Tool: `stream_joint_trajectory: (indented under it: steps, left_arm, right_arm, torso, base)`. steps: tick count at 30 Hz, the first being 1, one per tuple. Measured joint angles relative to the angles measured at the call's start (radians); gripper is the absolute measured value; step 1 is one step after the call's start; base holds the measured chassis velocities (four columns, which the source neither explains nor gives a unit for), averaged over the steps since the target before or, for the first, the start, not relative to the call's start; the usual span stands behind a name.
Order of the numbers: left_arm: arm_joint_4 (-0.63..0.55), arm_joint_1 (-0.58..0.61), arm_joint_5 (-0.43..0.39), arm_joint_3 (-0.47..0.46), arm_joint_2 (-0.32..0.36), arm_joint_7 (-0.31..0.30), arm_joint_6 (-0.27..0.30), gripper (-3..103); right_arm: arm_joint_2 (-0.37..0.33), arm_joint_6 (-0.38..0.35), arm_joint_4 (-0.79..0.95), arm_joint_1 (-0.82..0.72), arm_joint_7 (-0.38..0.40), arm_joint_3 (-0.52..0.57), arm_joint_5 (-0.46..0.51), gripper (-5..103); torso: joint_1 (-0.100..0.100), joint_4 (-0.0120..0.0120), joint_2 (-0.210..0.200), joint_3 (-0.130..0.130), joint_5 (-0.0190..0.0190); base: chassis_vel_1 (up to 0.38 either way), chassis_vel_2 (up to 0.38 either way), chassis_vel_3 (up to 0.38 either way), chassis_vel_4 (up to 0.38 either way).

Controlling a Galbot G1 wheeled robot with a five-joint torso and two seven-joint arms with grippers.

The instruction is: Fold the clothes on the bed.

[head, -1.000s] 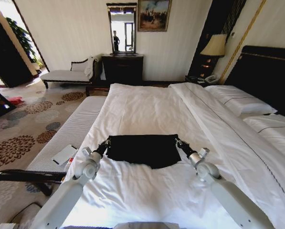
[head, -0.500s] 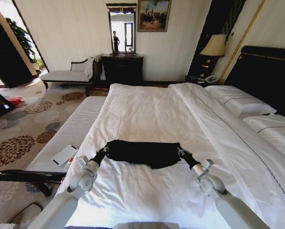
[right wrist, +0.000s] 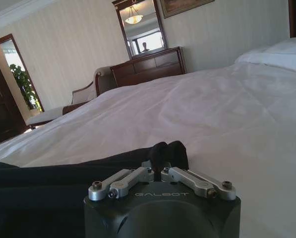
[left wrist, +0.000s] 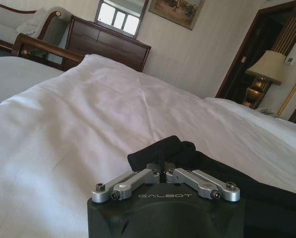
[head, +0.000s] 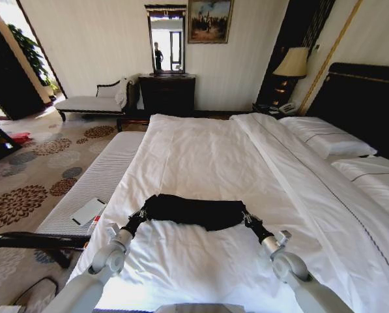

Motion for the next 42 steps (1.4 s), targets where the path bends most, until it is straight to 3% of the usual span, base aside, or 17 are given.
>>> stream_joint_trajectory:
  steps: [3, 5, 7, 10, 11, 13, 16, 17, 20, 24, 25, 28, 30, 42]
  left_arm:
    - [-0.004, 0.003, 0.004, 0.001, 0.000, -0.005, 0.003, -1]
    - [-0.016, 0.017, 0.029, 0.001, 0.003, -0.012, 0.005, 10]
    - [-0.020, 0.022, 0.040, 0.001, 0.004, -0.012, 0.005, 15]
    - [-0.045, 0.049, 0.087, -0.007, 0.006, -0.004, -0.001, 31]
    - [-0.045, 0.049, 0.087, -0.007, 0.006, -0.004, -0.001, 31]
    - [-0.066, 0.069, 0.109, -0.021, 0.006, 0.002, -0.008, 36]
    - [-0.099, 0.091, 0.121, -0.049, 0.008, 0.006, -0.011, 53]
    - [-0.099, 0.091, 0.121, -0.049, 0.008, 0.006, -0.011, 53]
    - [-0.128, 0.098, 0.115, -0.085, 0.008, -0.001, -0.011, 64]
    - [-0.156, 0.104, 0.102, -0.133, 0.010, -0.012, -0.002, 80]
    - [-0.156, 0.104, 0.102, -0.133, 0.010, -0.012, -0.002, 80]
    - [-0.162, 0.106, 0.118, -0.147, 0.031, -0.019, 0.004, 96]
    - [-0.169, 0.103, 0.123, -0.149, 0.040, -0.031, 0.013, 98]
    - [-0.174, 0.070, 0.159, -0.096, 0.027, -0.067, 0.029, 100]
  right_arm:
    - [0.004, 0.001, -0.002, -0.005, -0.001, -0.001, -0.010, -1]
    - [0.011, 0.007, -0.003, -0.018, -0.001, -0.001, -0.029, 10]
    - [0.013, 0.009, -0.003, -0.023, -0.001, 0.001, -0.033, 10]
    - [0.020, 0.020, 0.010, -0.052, -0.002, 0.019, -0.050, 26]
    - [0.020, 0.020, 0.010, -0.052, -0.002, 0.019, -0.050, 26]
    - [0.024, 0.021, 0.026, -0.073, 0.000, 0.040, -0.048, 37]
    - [0.031, 0.022, 0.058, -0.103, 0.003, 0.079, -0.033, 47]
    - [0.031, 0.022, 0.058, -0.103, 0.003, 0.079, -0.033, 47]
    - [0.025, 0.022, 0.096, -0.114, 0.011, 0.117, -0.013, 64]
    - [-0.025, 0.012, 0.114, -0.055, 0.039, 0.113, -0.016, 81]
    - [-0.025, 0.012, 0.114, -0.055, 0.039, 0.113, -0.016, 81]
    - [-0.072, -0.006, 0.087, 0.032, 0.051, 0.040, -0.020, 91]
    - [-0.094, -0.019, 0.056, 0.102, 0.057, -0.032, -0.021, 99]
    - [-0.101, -0.046, -0.086, 0.356, 0.077, -0.288, -0.036, 100]
  torso:
    - [0.000, 0.0000, 0.000, 0.000, 0.0000]
    - [0.000, 0.0000, 0.000, 0.000, 0.0000]
    - [0.000, 0.0000, 0.000, 0.000, 0.0000]
    - [0.000, 0.0000, 0.000, 0.000, 0.0000]
    - [0.000, 0.0000, 0.000, 0.000, 0.0000]
    - [0.000, 0.0000, 0.000, 0.000, 0.0000]
    - [0.000, 0.0000, 0.000, 0.000, 0.0002]
    - [0.000, 0.0000, 0.000, 0.000, 0.0002]
    - [0.000, -0.0003, 0.000, 0.000, 0.0000]
    - [0.000, 0.0000, 0.000, 0.000, -0.0002]
    - [0.000, 0.0000, 0.000, 0.000, -0.0002]
    - [0.000, 0.0002, 0.000, 0.000, 0.0002]
    - [0.000, 0.0001, 0.000, 0.000, 0.0000]
    - [0.000, 0.0000, 0.000, 0.000, 0.0002]
  base:
    - [0.000, 0.000, 0.000, 0.000]
    - [0.000, 0.000, 0.000, 0.000]
    - [0.000, 0.000, 0.000, 0.000]
    - [0.000, 0.000, 0.000, 0.000]
    - [0.000, 0.000, 0.000, 0.000]
    - [0.000, 0.000, 0.000, 0.000]
    - [0.000, 0.000, 0.000, 0.000]
    - [0.000, 0.000, 0.000, 0.000]
    - [0.000, 0.000, 0.000, 0.000]
    - [0.000, 0.000, 0.000, 0.000]
    - [0.000, 0.000, 0.000, 0.000]
    - [0.000, 0.000, 0.000, 0.000]
    - [0.000, 0.000, 0.000, 0.000]
    - [0.000, 0.000, 0.000, 0.000]
